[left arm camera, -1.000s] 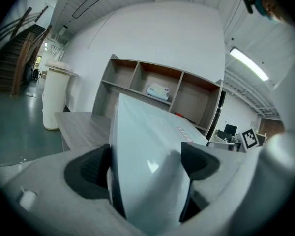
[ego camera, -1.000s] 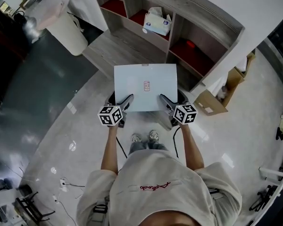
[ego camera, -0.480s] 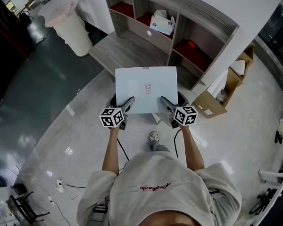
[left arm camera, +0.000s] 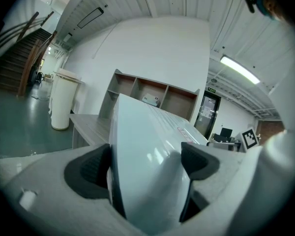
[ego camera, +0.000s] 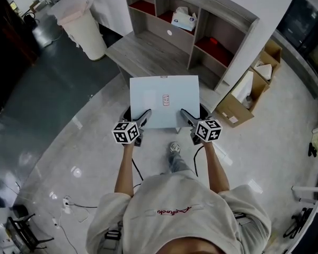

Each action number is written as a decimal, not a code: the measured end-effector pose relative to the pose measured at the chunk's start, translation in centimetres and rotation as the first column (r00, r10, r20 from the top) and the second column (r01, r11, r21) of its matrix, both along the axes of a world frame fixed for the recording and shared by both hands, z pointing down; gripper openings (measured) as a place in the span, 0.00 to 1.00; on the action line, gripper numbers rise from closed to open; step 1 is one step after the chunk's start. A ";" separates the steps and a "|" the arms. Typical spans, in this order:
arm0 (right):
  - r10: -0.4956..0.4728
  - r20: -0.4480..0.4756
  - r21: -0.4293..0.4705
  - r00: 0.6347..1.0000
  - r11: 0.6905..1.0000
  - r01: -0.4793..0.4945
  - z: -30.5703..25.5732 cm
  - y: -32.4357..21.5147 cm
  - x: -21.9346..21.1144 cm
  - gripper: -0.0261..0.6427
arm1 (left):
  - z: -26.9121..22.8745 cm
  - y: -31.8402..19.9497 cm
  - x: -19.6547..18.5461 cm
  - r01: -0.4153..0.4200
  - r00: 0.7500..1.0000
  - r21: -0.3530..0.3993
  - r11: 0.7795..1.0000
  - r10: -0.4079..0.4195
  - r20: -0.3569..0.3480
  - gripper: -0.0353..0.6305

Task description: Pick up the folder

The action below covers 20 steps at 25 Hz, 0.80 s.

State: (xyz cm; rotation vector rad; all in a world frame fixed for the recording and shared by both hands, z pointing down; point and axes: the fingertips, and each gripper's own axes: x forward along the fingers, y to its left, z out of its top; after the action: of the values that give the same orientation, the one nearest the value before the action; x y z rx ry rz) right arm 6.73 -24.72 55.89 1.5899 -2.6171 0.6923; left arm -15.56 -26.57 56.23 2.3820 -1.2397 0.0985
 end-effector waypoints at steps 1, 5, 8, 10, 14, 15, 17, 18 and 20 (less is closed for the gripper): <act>0.001 -0.002 0.003 1.000 1.000 -0.001 -0.1 0.9 0.0 0.69 | -0.1 0.8 0.0 -0.002 1.000 0.003 1.000 0.002 -0.001 0.74; 0.009 -0.005 0.011 1.000 1.000 -0.009 -0.4 4.1 -0.2 0.69 | -0.5 3.9 -0.2 -0.006 1.000 0.011 1.000 0.006 0.000 0.74; 0.012 -0.009 0.012 1.000 1.000 -0.012 -0.5 6.2 -0.6 0.69 | -0.5 6.0 -0.6 -0.007 1.000 0.009 1.000 0.007 0.000 0.74; 0.012 -0.008 0.014 1.000 1.000 -0.012 -0.5 7.5 -0.8 0.69 | -0.6 7.3 -0.7 -0.008 1.000 0.012 1.000 0.008 0.000 0.74; 0.010 -0.012 0.021 1.000 1.000 -0.010 -0.6 9.7 -1.1 0.69 | -0.6 9.5 -1.1 -0.005 1.000 0.020 1.000 0.005 -0.002 0.74; 0.009 -0.015 0.024 1.000 1.000 -0.008 -0.7 10.1 -1.2 0.69 | -0.7 10.0 -1.1 -0.003 1.000 0.022 1.000 0.003 -0.004 0.74; 0.005 -0.021 0.030 1.000 1.000 -0.005 -1.1 10.8 -1.2 0.69 | -1.0 10.8 -1.2 0.001 1.000 0.028 1.000 -0.001 -0.008 0.74; 0.004 -0.022 0.034 1.000 0.999 -0.003 -1.3 11.0 -1.3 0.69 | -1.2 11.0 -1.3 0.002 1.000 0.032 0.999 -0.002 -0.009 0.74; -0.001 -0.022 0.043 1.000 0.999 0.002 -1.6 11.1 -1.4 0.69 | -1.5 11.2 -1.4 0.006 1.000 0.041 0.999 -0.006 -0.008 0.74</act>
State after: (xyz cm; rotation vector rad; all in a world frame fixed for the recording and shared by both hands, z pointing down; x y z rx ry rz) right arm 5.34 -13.60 54.31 1.5965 -2.6354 0.6192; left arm -16.96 -15.36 54.71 2.4109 -1.2564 0.0618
